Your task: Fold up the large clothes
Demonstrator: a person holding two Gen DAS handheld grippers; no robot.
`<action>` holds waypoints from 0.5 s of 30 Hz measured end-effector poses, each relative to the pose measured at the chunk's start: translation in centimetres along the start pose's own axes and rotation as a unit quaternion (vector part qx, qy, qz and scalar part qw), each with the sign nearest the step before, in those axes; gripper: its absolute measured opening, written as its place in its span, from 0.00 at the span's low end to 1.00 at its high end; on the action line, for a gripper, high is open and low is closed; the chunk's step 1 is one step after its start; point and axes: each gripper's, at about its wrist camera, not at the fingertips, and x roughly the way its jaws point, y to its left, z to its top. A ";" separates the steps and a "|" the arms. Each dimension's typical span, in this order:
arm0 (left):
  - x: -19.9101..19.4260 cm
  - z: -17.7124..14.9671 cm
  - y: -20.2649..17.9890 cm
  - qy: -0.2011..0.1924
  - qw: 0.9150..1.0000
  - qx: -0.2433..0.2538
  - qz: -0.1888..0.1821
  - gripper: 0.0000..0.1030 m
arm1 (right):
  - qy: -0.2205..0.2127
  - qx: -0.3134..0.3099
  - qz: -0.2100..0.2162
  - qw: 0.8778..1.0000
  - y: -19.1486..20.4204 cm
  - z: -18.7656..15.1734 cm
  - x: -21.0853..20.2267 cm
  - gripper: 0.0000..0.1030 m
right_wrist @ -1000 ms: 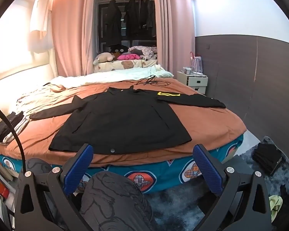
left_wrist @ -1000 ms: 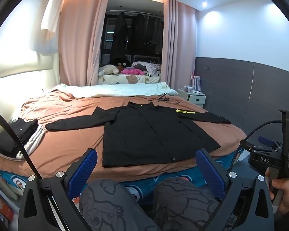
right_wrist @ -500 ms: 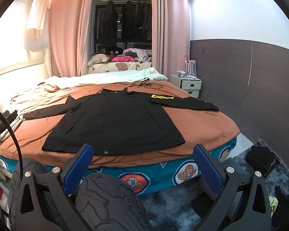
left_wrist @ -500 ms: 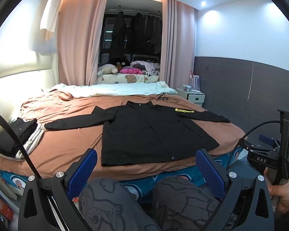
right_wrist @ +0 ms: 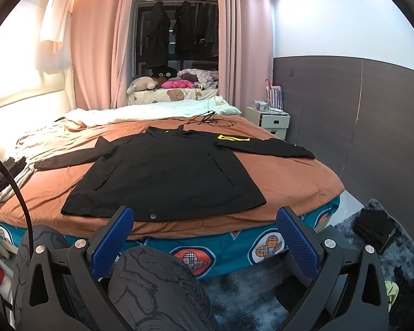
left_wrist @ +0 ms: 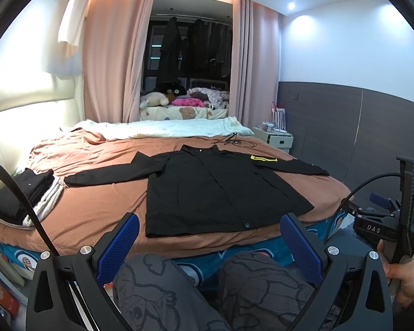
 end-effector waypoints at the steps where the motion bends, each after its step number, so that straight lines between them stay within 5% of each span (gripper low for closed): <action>1: 0.0 0.0 -0.1 0.000 1.000 0.000 -0.001 1.00 | 0.000 0.000 0.001 1.000 -0.1 0.0 0.0 1.00; 15: -1.1 -0.3 -0.1 -0.009 1.000 0.002 -0.008 1.00 | -0.010 -0.001 -0.002 1.000 0.4 -0.6 -0.6 1.00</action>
